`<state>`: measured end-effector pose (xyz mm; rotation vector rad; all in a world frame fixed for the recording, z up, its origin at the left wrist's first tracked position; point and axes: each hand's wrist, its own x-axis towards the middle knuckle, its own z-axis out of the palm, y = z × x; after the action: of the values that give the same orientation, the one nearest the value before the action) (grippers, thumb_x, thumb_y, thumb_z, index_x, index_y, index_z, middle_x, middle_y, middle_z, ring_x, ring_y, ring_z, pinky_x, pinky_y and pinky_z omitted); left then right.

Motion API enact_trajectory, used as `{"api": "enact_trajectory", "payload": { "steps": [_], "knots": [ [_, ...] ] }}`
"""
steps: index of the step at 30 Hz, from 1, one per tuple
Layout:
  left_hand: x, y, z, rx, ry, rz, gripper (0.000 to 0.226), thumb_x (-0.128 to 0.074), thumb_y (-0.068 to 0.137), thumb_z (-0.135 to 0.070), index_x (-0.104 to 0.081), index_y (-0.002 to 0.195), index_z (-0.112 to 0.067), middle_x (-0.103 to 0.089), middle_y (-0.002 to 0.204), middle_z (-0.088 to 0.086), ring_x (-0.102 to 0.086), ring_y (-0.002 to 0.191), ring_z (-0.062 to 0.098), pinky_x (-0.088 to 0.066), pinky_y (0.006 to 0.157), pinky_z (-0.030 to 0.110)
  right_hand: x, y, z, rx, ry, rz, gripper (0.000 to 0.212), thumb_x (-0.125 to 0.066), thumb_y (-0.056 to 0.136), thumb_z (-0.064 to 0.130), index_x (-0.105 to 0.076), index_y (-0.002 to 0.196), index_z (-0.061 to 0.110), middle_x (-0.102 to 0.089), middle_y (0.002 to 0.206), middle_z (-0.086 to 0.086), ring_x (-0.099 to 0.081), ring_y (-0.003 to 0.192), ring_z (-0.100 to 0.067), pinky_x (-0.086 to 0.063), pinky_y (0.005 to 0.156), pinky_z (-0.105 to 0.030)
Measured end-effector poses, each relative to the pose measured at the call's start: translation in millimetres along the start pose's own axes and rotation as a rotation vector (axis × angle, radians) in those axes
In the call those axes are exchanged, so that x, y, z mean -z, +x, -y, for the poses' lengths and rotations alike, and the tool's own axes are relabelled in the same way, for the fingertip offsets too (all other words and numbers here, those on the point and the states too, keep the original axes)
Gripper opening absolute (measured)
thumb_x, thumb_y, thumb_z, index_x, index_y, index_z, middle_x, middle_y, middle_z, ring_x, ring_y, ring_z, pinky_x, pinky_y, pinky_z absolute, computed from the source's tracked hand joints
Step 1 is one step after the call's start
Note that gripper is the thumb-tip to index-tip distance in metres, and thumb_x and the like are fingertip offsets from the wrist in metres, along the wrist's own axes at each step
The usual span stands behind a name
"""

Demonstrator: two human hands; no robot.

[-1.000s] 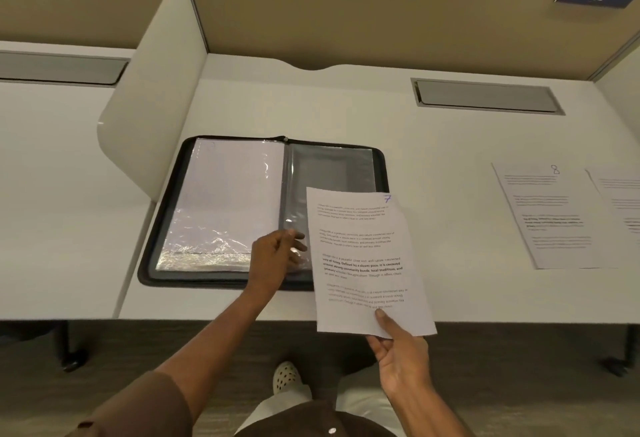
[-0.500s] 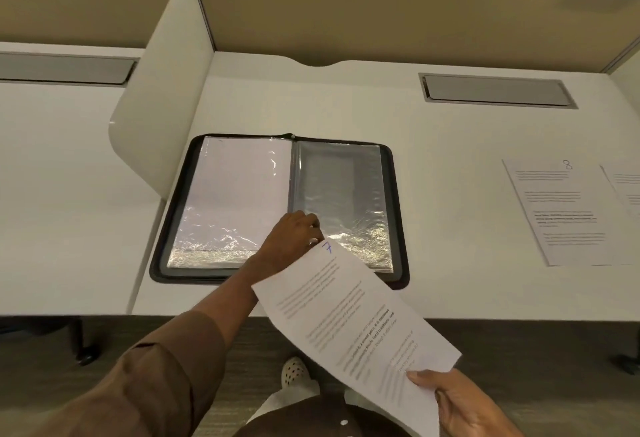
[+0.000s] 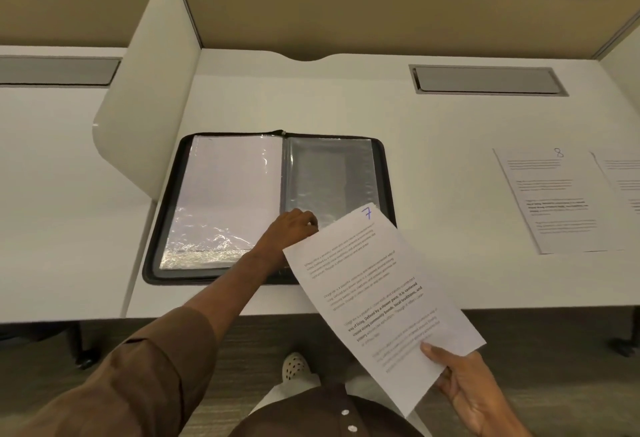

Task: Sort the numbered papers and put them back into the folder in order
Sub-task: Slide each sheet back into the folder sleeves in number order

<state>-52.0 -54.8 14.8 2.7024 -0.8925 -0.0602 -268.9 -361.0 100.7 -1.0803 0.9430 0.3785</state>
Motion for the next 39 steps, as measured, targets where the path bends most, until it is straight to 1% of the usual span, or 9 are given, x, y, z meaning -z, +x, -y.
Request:
{"api": "enact_trajectory", "payload": {
  "steps": [8,12,14,20,27,30,32,36,39],
  "knots": [
    [3,-2,3,0.101,-0.201,0.044,0.011,-0.079,0.084,-0.027,-0.075,0.085,-0.017,-0.067,0.09,0.0,-0.056,0.089,0.016,-0.049,0.075,0.032,2,-1,7,0.025,-0.001,-0.008,0.066,-0.072,0.069,-0.008,-0.056,0.131,0.007,-0.075,0.104,-0.019,-0.076,0.083,-0.032,-0.062,0.055,-0.038],
    [5,-2,3,0.163,-0.294,0.038,0.015,-0.076,0.084,-0.016,-0.07,0.07,-0.012,-0.065,0.071,0.0,-0.059,0.069,0.014,-0.054,0.062,0.04,6,0,12,0.087,0.039,-0.018,0.057,-0.068,0.077,-0.012,-0.058,0.127,0.013,-0.076,0.102,-0.014,-0.072,0.097,-0.035,-0.064,0.061,-0.04],
    [9,0,-1,0.18,-0.315,0.069,0.005,-0.071,0.084,-0.02,-0.074,0.081,-0.017,-0.071,0.082,-0.002,-0.067,0.077,0.014,-0.058,0.066,0.039,5,-1,16,0.137,0.076,-0.025,0.052,-0.065,0.08,-0.014,-0.06,0.12,0.017,-0.075,0.104,-0.013,-0.069,0.101,-0.033,-0.064,0.064,-0.041],
    [15,-17,-20,0.018,-0.116,0.06,0.043,-0.077,0.08,-0.052,-0.067,0.113,-0.026,-0.064,0.118,-0.006,-0.053,0.111,0.013,-0.045,0.094,0.031,-5,-4,17,0.218,0.192,-0.048,0.046,-0.059,0.086,-0.016,-0.063,0.112,0.022,-0.072,0.111,-0.009,-0.067,0.103,-0.028,-0.061,0.068,-0.036],
    [18,-17,-34,-0.002,-0.019,0.068,0.029,-0.072,0.089,-0.035,-0.072,0.114,-0.02,-0.068,0.119,0.001,-0.062,0.106,0.019,-0.054,0.086,0.034,-15,-6,8,0.168,0.176,0.019,0.049,-0.062,0.082,-0.013,-0.061,0.118,0.021,-0.072,0.112,-0.012,-0.068,0.105,-0.031,-0.061,0.077,-0.046],
    [26,-21,-38,0.136,-0.299,0.058,0.008,-0.07,0.093,-0.017,-0.063,0.089,-0.02,-0.069,0.094,0.009,-0.067,0.087,0.028,-0.059,0.079,0.049,-12,-9,3,0.11,0.11,0.062,0.057,-0.067,0.076,-0.012,-0.059,0.124,0.018,-0.074,0.11,-0.016,-0.071,0.103,-0.034,-0.063,0.075,-0.05],
    [29,-25,-32,0.183,-0.389,0.027,0.019,-0.066,0.095,-0.01,-0.057,0.079,-0.017,-0.063,0.081,0.01,-0.063,0.077,0.032,-0.055,0.078,0.055,-7,-13,3,0.063,0.045,0.101,0.062,-0.069,0.075,-0.011,-0.057,0.129,0.017,-0.072,0.114,-0.02,-0.071,0.105,-0.037,-0.062,0.077,-0.054],
    [39,-25,-34,0.252,-0.304,0.188,0.027,-0.064,0.094,-0.025,-0.059,0.073,-0.01,-0.062,0.071,0.002,-0.064,0.061,0.018,-0.055,0.059,0.038,4,-17,7,-0.042,-0.109,0.17,0.065,-0.07,0.075,-0.014,-0.054,0.133,0.013,-0.071,0.116,-0.024,-0.07,0.105,-0.042,-0.057,0.085,-0.062],
    [39,-17,-32,0.275,-0.31,0.229,0.024,-0.063,0.095,-0.027,-0.07,0.081,-0.01,-0.066,0.08,-0.002,-0.067,0.074,0.018,-0.054,0.068,0.036,9,-19,8,-0.057,-0.205,0.171,0.064,-0.071,0.075,-0.013,-0.055,0.132,0.011,-0.072,0.112,-0.024,-0.071,0.103,-0.043,-0.049,0.096,-0.068]
  ]
}}
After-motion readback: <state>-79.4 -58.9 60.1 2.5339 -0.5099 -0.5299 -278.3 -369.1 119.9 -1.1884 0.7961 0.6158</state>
